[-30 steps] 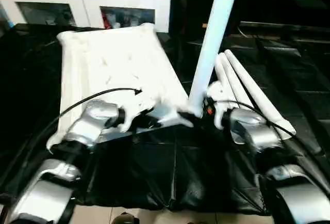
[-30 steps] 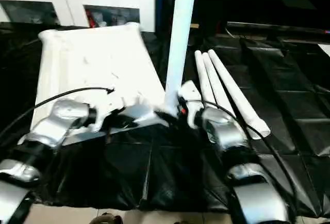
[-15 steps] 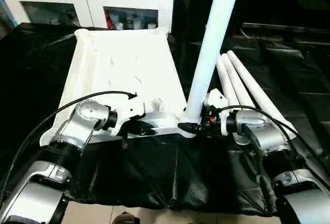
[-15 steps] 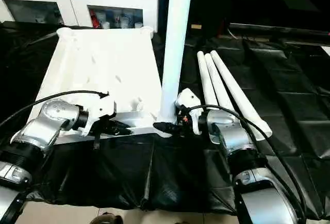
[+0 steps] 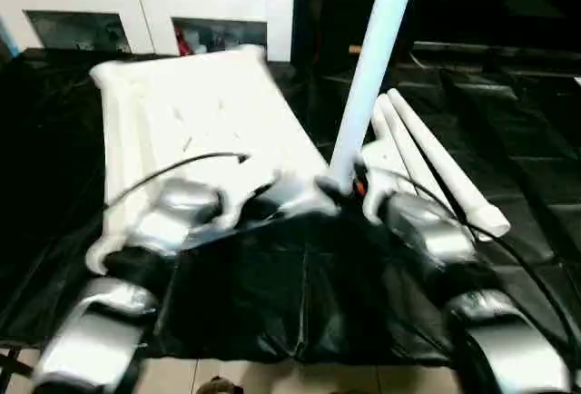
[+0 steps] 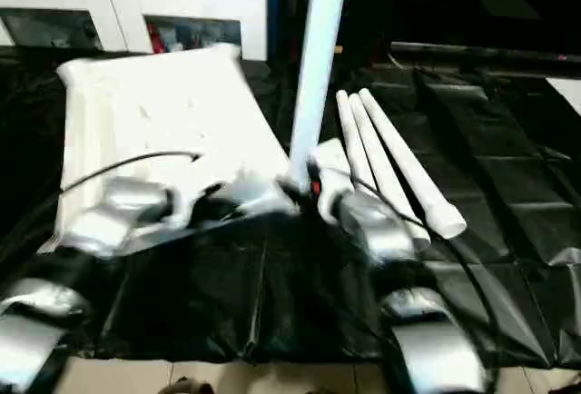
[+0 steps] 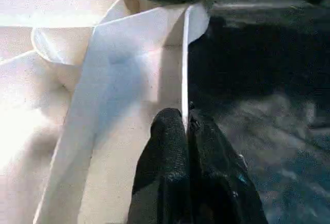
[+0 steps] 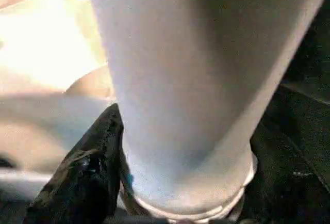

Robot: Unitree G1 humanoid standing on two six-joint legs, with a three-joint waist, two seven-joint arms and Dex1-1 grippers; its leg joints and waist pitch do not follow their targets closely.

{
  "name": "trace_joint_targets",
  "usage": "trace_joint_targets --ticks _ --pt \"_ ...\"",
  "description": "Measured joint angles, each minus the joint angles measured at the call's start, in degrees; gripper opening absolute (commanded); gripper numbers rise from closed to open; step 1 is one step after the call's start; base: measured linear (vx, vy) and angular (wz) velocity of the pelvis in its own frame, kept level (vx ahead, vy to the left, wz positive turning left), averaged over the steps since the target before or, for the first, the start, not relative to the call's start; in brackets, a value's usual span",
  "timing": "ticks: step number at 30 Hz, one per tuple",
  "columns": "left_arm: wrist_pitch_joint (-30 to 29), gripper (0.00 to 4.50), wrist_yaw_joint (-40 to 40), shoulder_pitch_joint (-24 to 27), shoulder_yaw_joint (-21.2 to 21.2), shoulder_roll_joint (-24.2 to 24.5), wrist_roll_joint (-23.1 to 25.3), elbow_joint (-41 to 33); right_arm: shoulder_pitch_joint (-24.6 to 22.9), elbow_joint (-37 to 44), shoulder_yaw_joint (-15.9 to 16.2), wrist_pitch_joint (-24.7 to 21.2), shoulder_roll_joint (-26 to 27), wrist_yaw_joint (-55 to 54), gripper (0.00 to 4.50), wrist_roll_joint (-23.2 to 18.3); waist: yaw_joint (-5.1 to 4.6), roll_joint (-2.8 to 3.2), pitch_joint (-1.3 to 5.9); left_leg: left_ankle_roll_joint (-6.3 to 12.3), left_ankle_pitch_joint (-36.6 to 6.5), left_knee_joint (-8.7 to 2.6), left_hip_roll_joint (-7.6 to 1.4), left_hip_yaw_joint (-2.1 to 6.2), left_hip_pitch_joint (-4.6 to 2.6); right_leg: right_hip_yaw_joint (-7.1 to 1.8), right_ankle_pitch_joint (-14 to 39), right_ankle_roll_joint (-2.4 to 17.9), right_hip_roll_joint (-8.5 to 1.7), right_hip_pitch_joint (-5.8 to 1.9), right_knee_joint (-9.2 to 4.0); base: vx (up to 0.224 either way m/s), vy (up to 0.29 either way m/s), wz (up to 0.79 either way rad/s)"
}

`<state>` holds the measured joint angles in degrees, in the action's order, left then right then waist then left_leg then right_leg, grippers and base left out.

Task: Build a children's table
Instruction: Rotate leg to tighten

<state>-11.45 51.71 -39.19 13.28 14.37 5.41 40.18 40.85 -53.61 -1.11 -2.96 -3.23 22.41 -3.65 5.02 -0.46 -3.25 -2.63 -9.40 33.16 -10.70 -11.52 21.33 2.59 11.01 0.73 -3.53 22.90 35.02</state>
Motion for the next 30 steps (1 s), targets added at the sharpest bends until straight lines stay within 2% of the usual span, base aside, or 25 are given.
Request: trace_joint_targets --ticks 1,2,3,6,11,15,19,21,26,30 --pt "0.0 0.0 -0.38 0.0 0.0 -0.15 0.16 0.03 0.09 -0.64 -0.37 0.82 0.53 -1.05 2.74 0.0 0.02 0.0 0.0 0.0 0.0 -0.03 0.0 0.0 -0.06 0.01 0.01 -0.02 0.0 -0.05 0.0 0.0 0.0 0.0" --pt "0.0 0.0 -0.59 0.0 0.0 -0.2 0.23 0.06 0.09 -0.96 -0.58 1.32 0.81 -1.65 3.3 0.0 0.05 0.0 0.0 0.0 0.0 -0.04 -0.01 0.0 -0.1 0.01 0.01 -0.03 0.0 -0.07 0.01 0.0 0.0 0.0" --pt "0.0 0.0 -0.78 0.0 0.0 -0.33 0.34 0.06 0.09 -1.18 -0.69 1.7 0.98 -2.11 3.44 -0.01 0.05 0.0 0.0 0.0 0.0 -0.07 0.0 0.0 -0.1 0.01 0.02 -0.03 0.0 -0.07 0.0 0.0 0.0 0.0" --pt "0.0 0.0 -1.16 0.0 -0.02 -0.48 0.51 0.07 0.09 -1.45 -0.79 2.32 1.36 -2.32 3.53 -0.02 0.03 0.0 0.0 0.0 0.0 -0.07 0.0 0.0 -0.09 0.0 0.02 -0.04 0.0 -0.07 -0.01 0.0 0.0 0.0" --pt "0.57 0.0 -0.41 0.05 -0.02 -0.08 0.52 0.06 0.13 -1.9 -0.81 3.62 1.33 -0.25 4.04 0.02 -0.01 0.0 -0.01 0.0 0.0 -0.06 0.04 0.0 -0.06 -0.05 0.01 -0.03 0.0 -0.04 -0.04 0.0 0.0 0.0" --pt "2.51 0.0 3.31 0.32 -0.08 1.55 0.41 0.04 -0.3 -1.25 0.03 3.93 -0.91 7.85 4.04 -0.02 -0.05 0.03 -0.02 0.0 0.0 -0.12 0.03 0.0 -0.04 -0.03 -0.16 0.19 0.01 0.02 -0.01 0.0 0.0 0.0" --pt "4.26 0.0 7.56 0.76 0.13 3.08 -0.27 -0.49 -1.34 0.66 2.17 4.46 -3.37 14.68 4.04 -0.01 0.16 0.12 -0.01 0.0 0.01 -0.23 -0.05 0.0 0.01 0.03 -0.1 0.11 0.07 0.1 0.0 0.0 0.0 0.0" --pt "5.76 0.0 10.78 1.12 0.44 4.42 -1.0 -0.73 -3.08 3.36 4.11 4.53 -5.82 21.31 4.04 -0.19 0.68 0.17 -0.04 0.01 0.0 -0.24 -0.09 -0.01 0.11 0.08 0.02 0.13 0.07 0.15 -0.01 0.0 0.0 0.0" --pt "7.84 0.0 16.09 1.91 0.51 6.54 -1.91 -1.22 -4.97 7.4 6.32 3.67 -9.24 32.47 4.04 -0.68 1.25 0.21 -0.07 0.03 0.0 -0.19 -0.09 -0.02 0.27 0.09 0.02 0.14 0.07 0.24 -0.02 0.0 0.0 0.0" --pt "9.17 0.0 20.58 2.75 0.66 8.23 -2.63 -1.74 -5.82 9.72 8.96 3.24 -12.22 40.73 3.59 -0.83 1.52 0.19 -0.08 0.01 0.0 -0.16 -0.1 -0.02 0.29 0.1 0.02 0.15 0.06 0.23 -0.01 0.0 0.0 0.0"
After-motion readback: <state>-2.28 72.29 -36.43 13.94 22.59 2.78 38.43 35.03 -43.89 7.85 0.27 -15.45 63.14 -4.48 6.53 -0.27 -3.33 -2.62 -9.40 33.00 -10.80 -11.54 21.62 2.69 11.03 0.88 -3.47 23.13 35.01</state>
